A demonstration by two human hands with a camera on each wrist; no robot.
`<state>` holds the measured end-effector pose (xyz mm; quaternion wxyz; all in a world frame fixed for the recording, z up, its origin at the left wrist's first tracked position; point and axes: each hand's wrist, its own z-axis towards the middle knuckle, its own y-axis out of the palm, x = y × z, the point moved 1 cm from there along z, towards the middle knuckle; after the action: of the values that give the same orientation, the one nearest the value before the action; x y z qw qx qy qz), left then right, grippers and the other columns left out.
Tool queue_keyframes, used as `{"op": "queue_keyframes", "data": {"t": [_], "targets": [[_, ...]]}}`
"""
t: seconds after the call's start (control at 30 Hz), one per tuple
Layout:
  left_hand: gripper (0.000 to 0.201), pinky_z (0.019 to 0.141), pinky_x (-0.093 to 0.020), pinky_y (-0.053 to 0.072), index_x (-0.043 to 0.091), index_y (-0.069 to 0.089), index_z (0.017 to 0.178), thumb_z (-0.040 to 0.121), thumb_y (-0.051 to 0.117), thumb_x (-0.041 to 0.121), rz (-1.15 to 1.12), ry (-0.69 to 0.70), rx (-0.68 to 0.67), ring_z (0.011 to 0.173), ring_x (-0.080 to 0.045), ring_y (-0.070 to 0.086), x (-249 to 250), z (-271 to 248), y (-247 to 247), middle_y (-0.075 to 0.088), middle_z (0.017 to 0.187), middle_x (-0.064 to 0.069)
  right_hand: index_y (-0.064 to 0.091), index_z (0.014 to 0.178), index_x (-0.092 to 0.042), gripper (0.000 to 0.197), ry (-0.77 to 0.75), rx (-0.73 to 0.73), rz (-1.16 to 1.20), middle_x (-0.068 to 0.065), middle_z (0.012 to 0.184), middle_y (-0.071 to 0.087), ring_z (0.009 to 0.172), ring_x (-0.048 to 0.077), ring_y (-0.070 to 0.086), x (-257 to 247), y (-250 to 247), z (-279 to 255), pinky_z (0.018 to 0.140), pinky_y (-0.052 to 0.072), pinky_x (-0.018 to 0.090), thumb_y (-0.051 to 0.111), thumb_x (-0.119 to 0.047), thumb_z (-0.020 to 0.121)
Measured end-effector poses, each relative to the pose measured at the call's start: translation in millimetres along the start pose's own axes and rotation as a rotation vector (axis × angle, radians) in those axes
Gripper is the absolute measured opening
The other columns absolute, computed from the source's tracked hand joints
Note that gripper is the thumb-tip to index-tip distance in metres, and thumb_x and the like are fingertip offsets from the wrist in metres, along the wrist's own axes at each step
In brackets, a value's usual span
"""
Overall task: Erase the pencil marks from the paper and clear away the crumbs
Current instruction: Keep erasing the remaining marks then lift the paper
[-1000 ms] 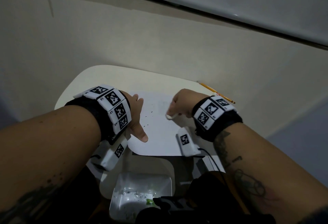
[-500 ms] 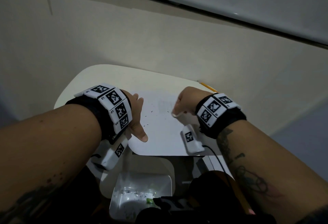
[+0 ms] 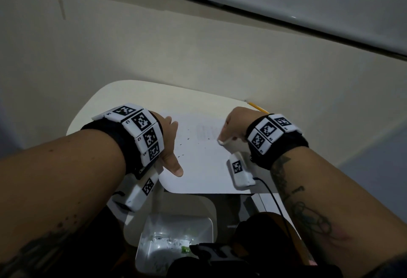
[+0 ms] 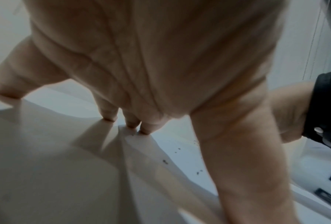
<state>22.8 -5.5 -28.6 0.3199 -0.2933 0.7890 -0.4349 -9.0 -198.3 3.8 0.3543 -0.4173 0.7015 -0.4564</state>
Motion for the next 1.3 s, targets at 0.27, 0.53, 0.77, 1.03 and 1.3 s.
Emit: {"op": "queue_keyframes", "data": {"t": [0.27, 0.53, 0.77, 1.03, 1.3], "targets": [[0.135, 0.1, -0.046, 0.038, 0.009, 0.026, 0.145, 0.045, 0.064, 0.092, -0.048, -0.002, -0.022, 0.132, -0.033, 0.042, -2, 4, -3, 0.036, 0.147, -0.01, 0.074, 0.096, -0.005, 0.03, -0.181, -0.001, 0.148, 0.006, 0.089, 0.072, 0.052, 0.014, 0.048, -50, 8, -12, 0.052, 0.039, 0.023, 0.078, -0.032, 0.082], [0.123, 0.093, -0.042, 0.038, 0.004, 0.028, 0.142, 0.057, 0.064, 0.086, -0.001, -0.005, 0.001, 0.131, -0.031, 0.043, 3, 6, -3, 0.036, 0.145, -0.011, 0.066, 0.059, -0.015, 0.033, 0.076, 0.104, -0.162, -0.002, 0.071, 0.072, 0.058, 0.019, 0.064, 10, -4, 24, 0.064, 0.059, 0.035, 0.079, -0.045, 0.05], [0.126, 0.077, -0.039, 0.034, 0.011, 0.036, 0.13, 0.039, 0.063, 0.094, -0.046, 0.036, -0.01, 0.115, -0.029, 0.051, -2, 9, -2, 0.045, 0.13, -0.007, 0.074, 0.1, -0.002, 0.031, -0.175, -0.032, 0.143, 0.011, 0.101, 0.074, 0.056, 0.015, 0.048, -45, 7, -5, 0.056, 0.04, 0.024, 0.077, -0.028, 0.084], [0.119, 0.077, -0.037, 0.031, 0.006, 0.033, 0.134, 0.053, 0.064, 0.088, -0.026, 0.018, 0.015, 0.119, -0.028, 0.048, 0, 10, -1, 0.041, 0.134, -0.009, 0.076, 0.075, -0.021, 0.04, 0.013, 0.082, 0.007, -0.002, 0.074, 0.075, 0.061, 0.023, 0.067, 5, -6, 14, 0.07, 0.061, 0.038, 0.084, -0.054, 0.054], [0.129, 0.08, -0.041, 0.034, 0.009, 0.031, 0.138, 0.044, 0.064, 0.092, -0.068, 0.024, 0.031, 0.123, -0.03, 0.046, -2, 8, 1, 0.04, 0.139, -0.007, 0.076, 0.087, -0.012, 0.031, -0.143, -0.023, 0.131, 0.004, 0.078, 0.073, 0.056, 0.019, 0.054, -33, 8, 3, 0.062, 0.046, 0.026, 0.086, -0.037, 0.071]]}}
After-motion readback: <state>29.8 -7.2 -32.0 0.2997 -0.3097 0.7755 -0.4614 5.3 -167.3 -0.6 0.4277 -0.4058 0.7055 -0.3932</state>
